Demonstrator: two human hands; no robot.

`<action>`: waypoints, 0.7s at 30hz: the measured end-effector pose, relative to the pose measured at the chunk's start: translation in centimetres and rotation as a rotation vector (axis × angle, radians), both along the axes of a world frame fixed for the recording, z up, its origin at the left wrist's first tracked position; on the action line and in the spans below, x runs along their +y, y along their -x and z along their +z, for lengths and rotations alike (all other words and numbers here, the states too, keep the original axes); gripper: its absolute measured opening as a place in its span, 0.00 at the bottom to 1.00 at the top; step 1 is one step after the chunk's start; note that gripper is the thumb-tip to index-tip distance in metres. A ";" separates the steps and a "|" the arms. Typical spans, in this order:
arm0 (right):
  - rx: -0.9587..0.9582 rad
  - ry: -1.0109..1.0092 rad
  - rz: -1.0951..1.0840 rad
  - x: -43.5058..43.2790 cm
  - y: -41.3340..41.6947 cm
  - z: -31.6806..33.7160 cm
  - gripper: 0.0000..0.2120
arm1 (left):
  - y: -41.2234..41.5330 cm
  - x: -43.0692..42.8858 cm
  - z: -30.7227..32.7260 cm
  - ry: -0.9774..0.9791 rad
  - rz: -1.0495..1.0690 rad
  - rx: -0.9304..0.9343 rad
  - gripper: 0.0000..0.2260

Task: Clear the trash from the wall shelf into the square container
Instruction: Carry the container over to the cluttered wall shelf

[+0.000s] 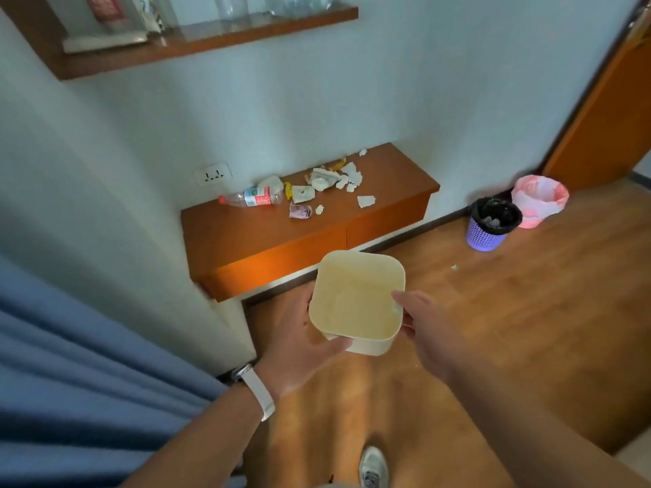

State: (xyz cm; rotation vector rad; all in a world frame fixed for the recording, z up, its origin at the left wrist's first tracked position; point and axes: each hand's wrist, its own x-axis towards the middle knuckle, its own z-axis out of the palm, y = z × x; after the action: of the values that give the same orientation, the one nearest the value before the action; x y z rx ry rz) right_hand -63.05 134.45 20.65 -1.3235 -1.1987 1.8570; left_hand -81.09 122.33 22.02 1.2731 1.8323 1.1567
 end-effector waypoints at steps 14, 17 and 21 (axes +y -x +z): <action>0.042 0.063 -0.112 9.1 3.2 -0.6 0.09 | 4.8 11.5 -1.7 0.059 -0.105 0.010 0.40; 0.022 0.049 -0.175 11.2 3.7 -0.9 0.08 | 6.1 14.6 -3.0 0.064 -0.160 0.016 0.42; 0.021 0.036 -0.248 13.6 6.2 -0.6 0.07 | 9.5 19.1 -3.8 0.076 -0.267 -0.010 0.44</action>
State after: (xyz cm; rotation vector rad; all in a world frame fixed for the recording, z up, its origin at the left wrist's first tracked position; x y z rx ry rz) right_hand -69.23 148.07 20.09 -1.3997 -0.9462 1.7171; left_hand -90.62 141.45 18.19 1.4144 1.6236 0.9388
